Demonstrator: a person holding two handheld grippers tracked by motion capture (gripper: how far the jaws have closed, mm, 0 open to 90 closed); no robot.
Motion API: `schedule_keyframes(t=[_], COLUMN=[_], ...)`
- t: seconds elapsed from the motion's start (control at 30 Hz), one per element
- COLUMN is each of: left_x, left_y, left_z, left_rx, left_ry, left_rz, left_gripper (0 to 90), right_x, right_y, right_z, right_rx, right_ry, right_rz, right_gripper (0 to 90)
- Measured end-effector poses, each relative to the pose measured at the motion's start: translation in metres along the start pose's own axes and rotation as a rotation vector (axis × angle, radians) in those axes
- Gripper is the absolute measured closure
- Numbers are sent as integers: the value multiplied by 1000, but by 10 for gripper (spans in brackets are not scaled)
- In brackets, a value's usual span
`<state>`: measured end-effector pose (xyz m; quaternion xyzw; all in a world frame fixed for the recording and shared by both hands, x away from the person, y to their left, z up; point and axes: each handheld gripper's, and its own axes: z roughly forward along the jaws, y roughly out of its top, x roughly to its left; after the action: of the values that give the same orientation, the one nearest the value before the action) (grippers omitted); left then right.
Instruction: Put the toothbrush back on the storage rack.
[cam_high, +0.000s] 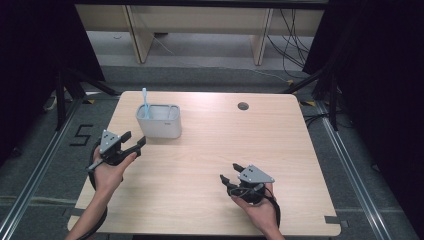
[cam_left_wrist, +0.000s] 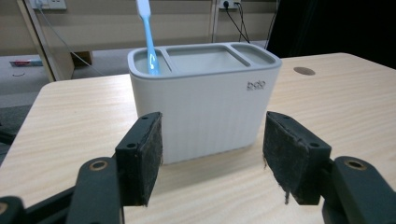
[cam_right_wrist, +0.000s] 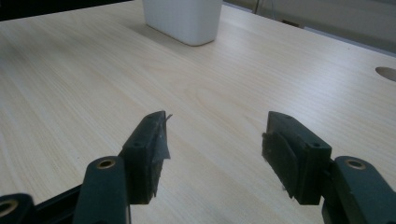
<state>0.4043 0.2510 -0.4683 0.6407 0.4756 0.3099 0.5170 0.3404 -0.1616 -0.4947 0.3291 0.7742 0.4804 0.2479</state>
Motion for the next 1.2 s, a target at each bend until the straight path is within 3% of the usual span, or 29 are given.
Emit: schedule_keyframes(t=[0.67, 0.77, 1.2], left_x=[-7, -7, -2], left_y=[-46, -52, -69], left_z=[-28, -31, -37], left_rx=[41, 52, 23], left_ry=[-2, 1, 11], left_rz=[11, 21, 7], left_gripper=[379, 377, 367], right_x=[-1, 1, 1], right_y=[0, -1, -2], right_z=[1, 0, 2], right_rx=[5, 12, 21], right_ry=[2, 5, 13], right_rz=[-23, 3, -5], right_gripper=[404, 404, 402])
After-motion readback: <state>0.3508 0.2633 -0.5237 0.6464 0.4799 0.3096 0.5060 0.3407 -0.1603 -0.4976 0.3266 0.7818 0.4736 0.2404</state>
